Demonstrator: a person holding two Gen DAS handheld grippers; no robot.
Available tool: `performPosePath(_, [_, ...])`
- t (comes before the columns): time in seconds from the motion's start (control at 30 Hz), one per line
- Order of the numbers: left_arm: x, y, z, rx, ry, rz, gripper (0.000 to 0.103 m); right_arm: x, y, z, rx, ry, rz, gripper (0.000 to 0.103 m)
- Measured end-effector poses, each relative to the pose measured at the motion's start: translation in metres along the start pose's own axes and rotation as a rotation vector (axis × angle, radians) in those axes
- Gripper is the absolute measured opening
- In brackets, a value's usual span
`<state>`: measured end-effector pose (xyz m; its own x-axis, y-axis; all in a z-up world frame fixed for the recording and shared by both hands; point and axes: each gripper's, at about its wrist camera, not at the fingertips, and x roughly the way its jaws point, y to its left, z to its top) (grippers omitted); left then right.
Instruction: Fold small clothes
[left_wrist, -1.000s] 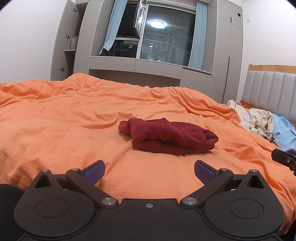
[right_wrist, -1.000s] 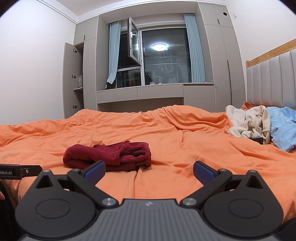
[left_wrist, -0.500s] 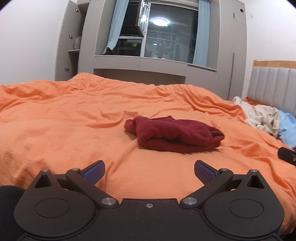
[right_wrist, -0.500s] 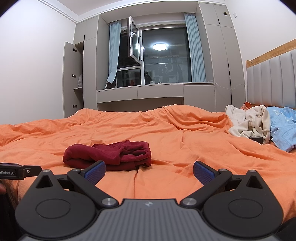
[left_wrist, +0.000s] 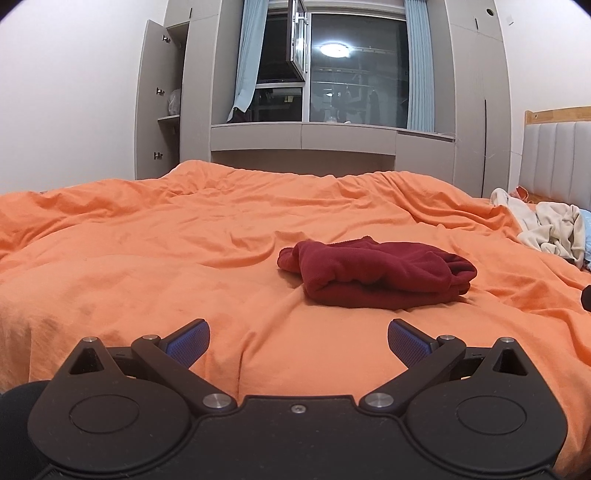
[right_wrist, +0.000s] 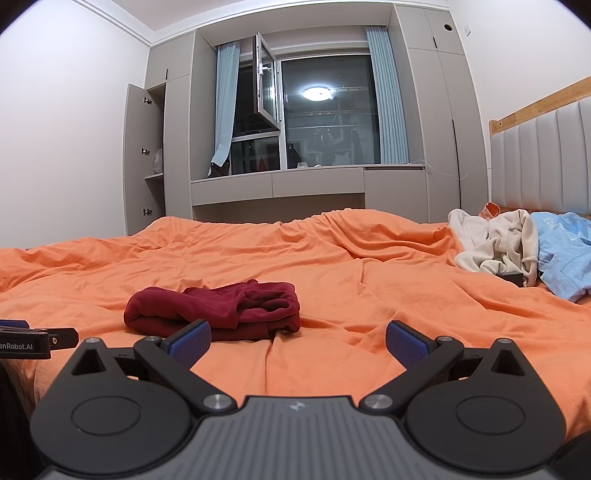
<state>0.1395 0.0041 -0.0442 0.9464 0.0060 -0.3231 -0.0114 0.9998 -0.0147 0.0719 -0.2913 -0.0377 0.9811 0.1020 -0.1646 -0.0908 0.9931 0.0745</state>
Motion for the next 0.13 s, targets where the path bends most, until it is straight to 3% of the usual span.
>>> performPosePath(0.13, [0.0009, -0.0001, 0.0010, 0.000, 0.005, 0.003, 0.102, -0.0001, -0.0001, -0.0001, -0.001, 0.000, 0.000, 0.103])
